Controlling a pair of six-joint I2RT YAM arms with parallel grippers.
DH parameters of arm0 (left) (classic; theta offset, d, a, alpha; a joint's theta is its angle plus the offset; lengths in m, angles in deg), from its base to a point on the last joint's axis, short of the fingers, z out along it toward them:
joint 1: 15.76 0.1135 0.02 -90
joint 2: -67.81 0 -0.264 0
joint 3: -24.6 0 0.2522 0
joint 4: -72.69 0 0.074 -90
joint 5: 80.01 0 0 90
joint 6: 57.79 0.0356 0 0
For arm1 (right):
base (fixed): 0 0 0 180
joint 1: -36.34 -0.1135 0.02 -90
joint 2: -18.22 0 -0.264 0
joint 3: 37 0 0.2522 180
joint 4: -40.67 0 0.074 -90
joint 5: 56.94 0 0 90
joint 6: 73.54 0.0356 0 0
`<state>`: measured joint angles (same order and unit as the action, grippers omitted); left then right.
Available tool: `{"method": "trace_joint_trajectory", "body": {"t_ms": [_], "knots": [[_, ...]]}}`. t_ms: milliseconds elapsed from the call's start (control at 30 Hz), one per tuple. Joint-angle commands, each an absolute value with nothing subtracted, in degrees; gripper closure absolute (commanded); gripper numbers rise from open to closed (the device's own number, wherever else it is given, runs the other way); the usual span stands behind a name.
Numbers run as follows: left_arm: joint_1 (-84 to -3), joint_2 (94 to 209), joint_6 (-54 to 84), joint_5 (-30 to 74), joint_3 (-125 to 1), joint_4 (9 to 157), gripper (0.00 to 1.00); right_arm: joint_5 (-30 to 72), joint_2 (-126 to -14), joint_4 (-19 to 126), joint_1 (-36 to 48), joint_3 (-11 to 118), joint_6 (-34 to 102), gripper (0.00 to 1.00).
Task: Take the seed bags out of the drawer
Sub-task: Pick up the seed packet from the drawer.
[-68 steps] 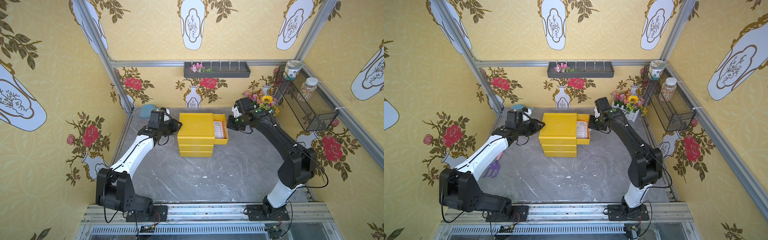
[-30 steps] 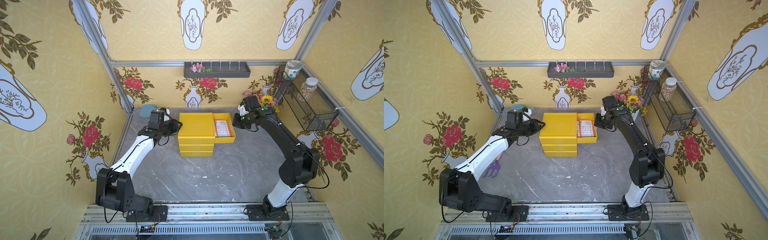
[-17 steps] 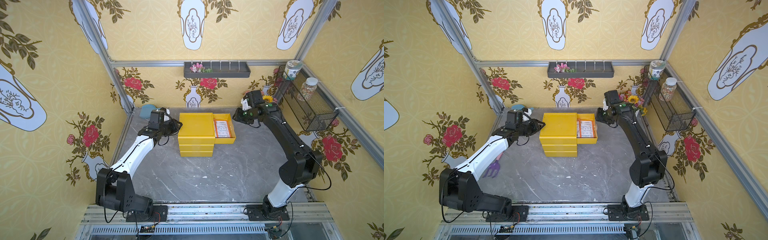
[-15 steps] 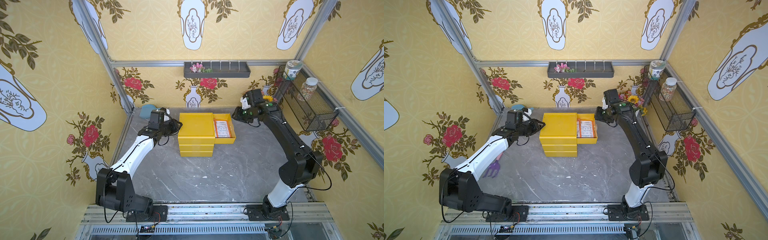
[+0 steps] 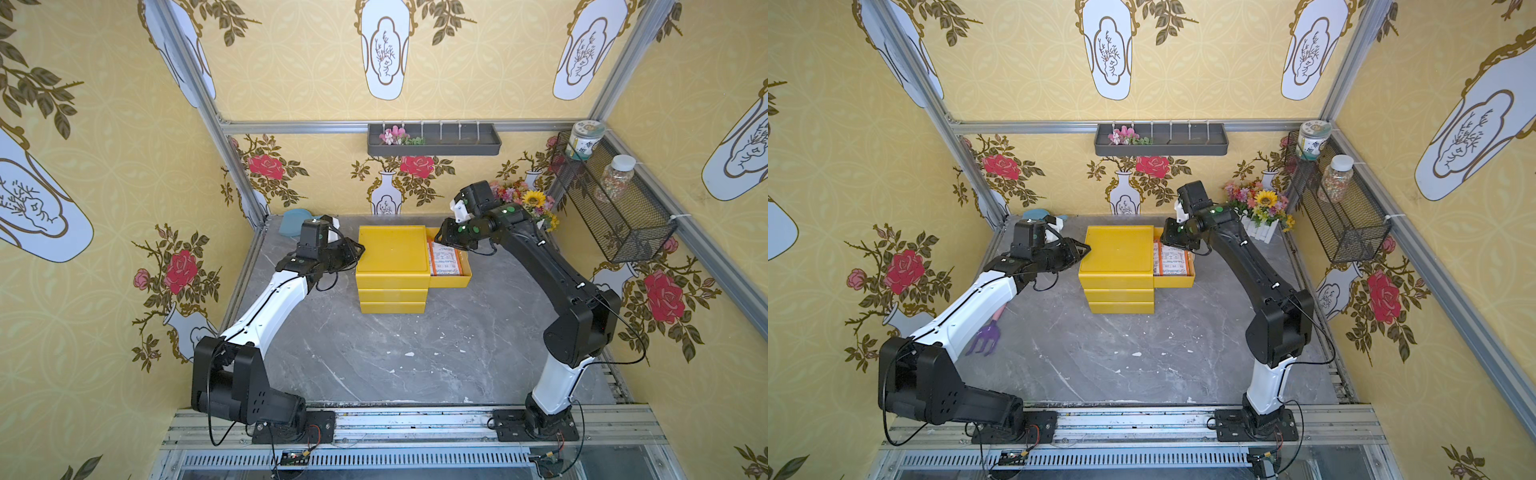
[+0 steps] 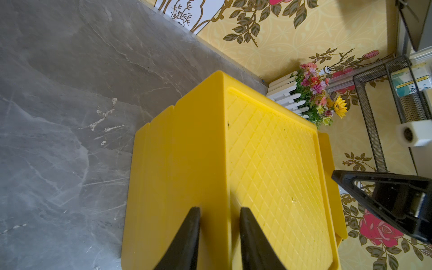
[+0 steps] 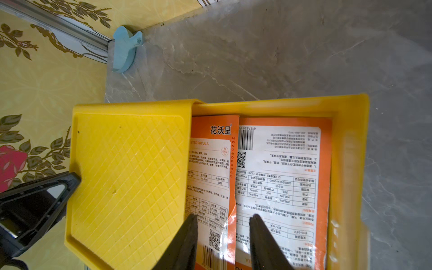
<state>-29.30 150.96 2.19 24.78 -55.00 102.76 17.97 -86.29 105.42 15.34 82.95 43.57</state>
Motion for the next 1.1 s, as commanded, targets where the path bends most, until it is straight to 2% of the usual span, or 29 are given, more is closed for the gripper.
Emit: {"method": "trace_joint_trajectory", "body": {"t_ms": [0, 700, 1067], "knots": [[-29.25, 151.91, 2.9, 23.04, -54.0, 111.67, 0.67, 16.97, -86.96, 104.01, 15.16, 82.11, 44.95, 0.58], [-29.43, 152.3, 2.59, 23.66, -53.24, 111.04, 0.67, 11.71, -91.46, 98.93, 14.7, 78.91, 48.1, 0.61], [-29.42, 151.92, 2.75, 23.71, -52.78, 111.05, 0.67, 10.72, -91.92, 97.5, 14.31, 78.55, 48.91, 0.81]]}}
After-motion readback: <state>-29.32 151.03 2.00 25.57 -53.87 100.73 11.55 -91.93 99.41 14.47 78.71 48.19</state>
